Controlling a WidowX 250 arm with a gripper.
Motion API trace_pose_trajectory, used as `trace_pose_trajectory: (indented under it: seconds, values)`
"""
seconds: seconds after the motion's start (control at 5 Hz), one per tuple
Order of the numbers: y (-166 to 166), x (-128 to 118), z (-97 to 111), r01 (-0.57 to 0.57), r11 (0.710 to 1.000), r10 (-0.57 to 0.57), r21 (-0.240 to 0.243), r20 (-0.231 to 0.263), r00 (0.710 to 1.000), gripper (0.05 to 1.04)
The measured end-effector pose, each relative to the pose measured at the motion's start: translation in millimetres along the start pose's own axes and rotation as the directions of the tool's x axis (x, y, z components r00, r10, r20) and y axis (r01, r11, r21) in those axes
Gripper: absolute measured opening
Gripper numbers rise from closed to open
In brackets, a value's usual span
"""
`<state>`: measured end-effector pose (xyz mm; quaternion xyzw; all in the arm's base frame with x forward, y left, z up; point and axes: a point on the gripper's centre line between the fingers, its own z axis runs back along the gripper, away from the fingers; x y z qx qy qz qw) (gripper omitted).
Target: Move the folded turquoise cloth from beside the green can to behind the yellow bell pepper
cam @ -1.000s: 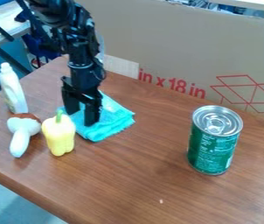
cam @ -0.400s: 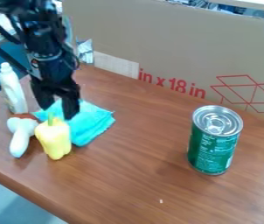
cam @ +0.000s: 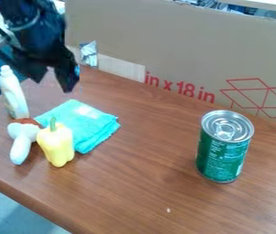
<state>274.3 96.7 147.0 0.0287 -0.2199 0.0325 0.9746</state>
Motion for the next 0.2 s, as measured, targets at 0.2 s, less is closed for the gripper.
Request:
trace_pose_trajectory:
  seconds: [0.2]
  values:
    - [-30.4, -10.4, 9.6, 0.123, 0.986, -0.131, -0.109, -0.066, 0.989, 1.001]
